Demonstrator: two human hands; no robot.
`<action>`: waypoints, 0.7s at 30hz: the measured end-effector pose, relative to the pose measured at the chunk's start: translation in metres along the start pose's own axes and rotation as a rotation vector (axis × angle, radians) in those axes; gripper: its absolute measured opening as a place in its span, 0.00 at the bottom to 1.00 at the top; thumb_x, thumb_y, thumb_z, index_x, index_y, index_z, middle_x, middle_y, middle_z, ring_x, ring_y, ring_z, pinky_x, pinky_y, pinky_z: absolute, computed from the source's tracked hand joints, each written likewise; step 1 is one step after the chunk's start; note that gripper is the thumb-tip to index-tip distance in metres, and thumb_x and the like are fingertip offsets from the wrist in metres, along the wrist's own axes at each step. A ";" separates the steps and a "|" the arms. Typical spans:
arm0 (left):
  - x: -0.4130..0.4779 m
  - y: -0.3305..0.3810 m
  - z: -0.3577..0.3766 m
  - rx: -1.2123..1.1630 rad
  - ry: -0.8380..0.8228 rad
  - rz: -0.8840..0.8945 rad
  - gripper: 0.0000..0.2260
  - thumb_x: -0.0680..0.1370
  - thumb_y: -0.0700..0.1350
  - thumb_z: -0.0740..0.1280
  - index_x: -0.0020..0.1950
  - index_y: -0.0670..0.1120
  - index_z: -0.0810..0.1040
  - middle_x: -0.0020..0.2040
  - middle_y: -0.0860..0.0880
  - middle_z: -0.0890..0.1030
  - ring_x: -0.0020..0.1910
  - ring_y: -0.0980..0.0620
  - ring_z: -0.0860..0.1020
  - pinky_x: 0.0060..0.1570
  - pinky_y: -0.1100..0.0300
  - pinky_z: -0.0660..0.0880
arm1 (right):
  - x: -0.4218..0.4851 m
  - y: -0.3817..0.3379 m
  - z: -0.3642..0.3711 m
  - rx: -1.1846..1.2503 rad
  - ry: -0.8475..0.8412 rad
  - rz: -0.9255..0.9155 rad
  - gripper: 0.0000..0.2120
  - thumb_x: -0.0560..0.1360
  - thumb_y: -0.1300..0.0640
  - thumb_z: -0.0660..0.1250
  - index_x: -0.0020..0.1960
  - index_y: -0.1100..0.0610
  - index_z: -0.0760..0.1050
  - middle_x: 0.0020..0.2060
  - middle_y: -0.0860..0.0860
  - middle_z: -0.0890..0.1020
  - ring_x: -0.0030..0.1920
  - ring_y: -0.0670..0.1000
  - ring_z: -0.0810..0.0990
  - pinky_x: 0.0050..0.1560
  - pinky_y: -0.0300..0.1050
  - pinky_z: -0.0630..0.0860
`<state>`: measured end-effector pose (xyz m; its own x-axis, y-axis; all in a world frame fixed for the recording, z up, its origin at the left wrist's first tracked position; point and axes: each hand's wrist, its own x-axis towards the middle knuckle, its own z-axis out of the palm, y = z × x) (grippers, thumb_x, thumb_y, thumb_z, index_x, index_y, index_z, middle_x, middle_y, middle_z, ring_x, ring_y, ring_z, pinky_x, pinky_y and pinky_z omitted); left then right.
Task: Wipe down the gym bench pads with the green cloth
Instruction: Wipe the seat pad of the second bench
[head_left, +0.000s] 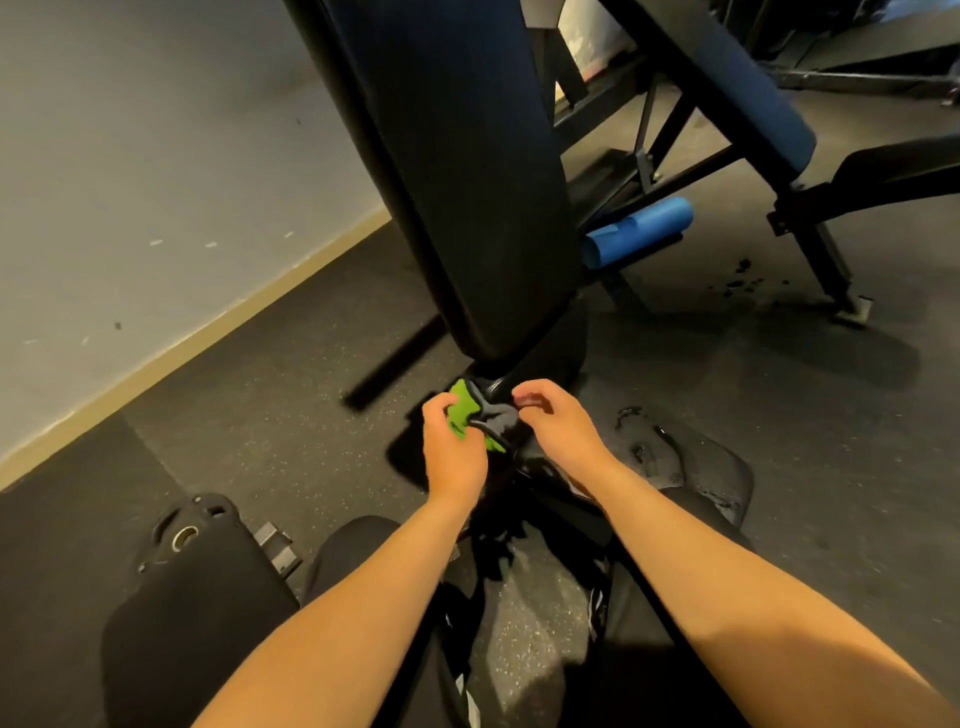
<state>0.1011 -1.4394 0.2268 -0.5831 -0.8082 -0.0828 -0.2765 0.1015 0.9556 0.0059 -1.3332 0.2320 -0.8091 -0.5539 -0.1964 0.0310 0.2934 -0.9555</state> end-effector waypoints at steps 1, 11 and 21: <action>0.010 -0.004 0.001 -0.033 0.053 0.015 0.17 0.80 0.33 0.62 0.63 0.52 0.69 0.57 0.48 0.76 0.54 0.52 0.78 0.50 0.64 0.75 | 0.008 0.001 0.003 -0.009 0.023 0.008 0.17 0.81 0.61 0.61 0.66 0.46 0.75 0.61 0.44 0.78 0.62 0.46 0.76 0.54 0.33 0.70; 0.051 -0.020 0.055 -0.057 -0.045 0.018 0.27 0.83 0.50 0.59 0.80 0.52 0.52 0.77 0.49 0.58 0.74 0.50 0.63 0.74 0.47 0.64 | 0.052 0.016 0.029 -0.147 0.190 0.100 0.10 0.82 0.54 0.57 0.55 0.56 0.76 0.50 0.51 0.80 0.50 0.52 0.77 0.47 0.45 0.73; 0.051 -0.032 0.059 -0.221 0.033 -0.114 0.21 0.84 0.50 0.56 0.76 0.58 0.57 0.72 0.51 0.69 0.67 0.51 0.70 0.67 0.51 0.66 | 0.058 0.039 0.041 -0.238 0.169 0.165 0.04 0.79 0.59 0.60 0.52 0.53 0.71 0.47 0.51 0.78 0.44 0.49 0.75 0.42 0.44 0.71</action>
<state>0.0355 -1.4497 0.1757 -0.5316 -0.8260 -0.1874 -0.1628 -0.1175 0.9796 -0.0155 -1.3861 0.1743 -0.8909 -0.3529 -0.2858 0.0479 0.5528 -0.8319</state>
